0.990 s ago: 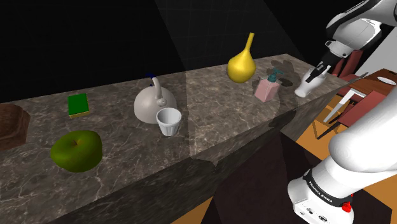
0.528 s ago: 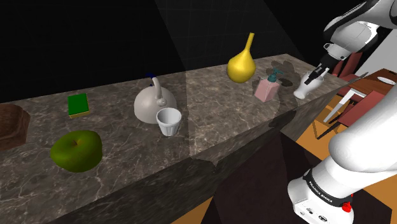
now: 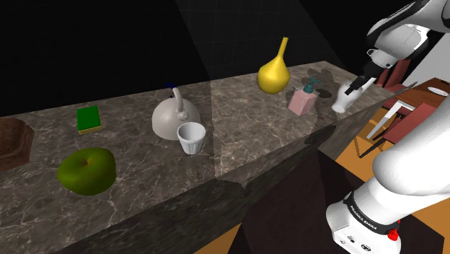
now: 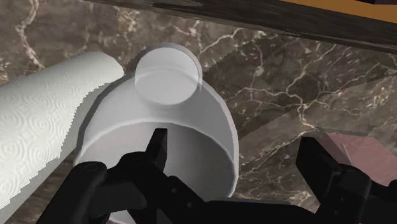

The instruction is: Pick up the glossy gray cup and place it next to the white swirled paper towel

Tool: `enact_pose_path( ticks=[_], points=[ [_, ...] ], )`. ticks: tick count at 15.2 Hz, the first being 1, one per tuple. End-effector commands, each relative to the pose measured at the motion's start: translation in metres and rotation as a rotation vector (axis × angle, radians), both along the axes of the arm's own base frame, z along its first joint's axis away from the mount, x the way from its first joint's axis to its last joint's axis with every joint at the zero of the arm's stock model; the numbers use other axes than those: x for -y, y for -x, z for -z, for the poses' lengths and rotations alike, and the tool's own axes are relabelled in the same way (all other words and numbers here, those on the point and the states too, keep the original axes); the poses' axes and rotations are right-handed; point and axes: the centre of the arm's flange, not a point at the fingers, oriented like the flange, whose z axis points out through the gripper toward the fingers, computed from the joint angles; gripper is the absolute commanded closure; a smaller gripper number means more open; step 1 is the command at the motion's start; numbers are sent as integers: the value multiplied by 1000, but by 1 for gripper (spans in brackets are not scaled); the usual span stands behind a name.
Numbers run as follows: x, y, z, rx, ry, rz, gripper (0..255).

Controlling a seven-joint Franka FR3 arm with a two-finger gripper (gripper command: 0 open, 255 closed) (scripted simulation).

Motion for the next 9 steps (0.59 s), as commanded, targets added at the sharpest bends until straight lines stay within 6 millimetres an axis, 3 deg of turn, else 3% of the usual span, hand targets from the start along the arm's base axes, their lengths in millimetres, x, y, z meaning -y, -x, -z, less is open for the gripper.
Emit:
enact_pose_path(
  ticks=[1,4,9],
  points=[
    [1,3,-13,0,0,0,0],
    [5,10,-49,0,0,0,0],
    [5,10,-49,0,0,0,0]
  ],
)
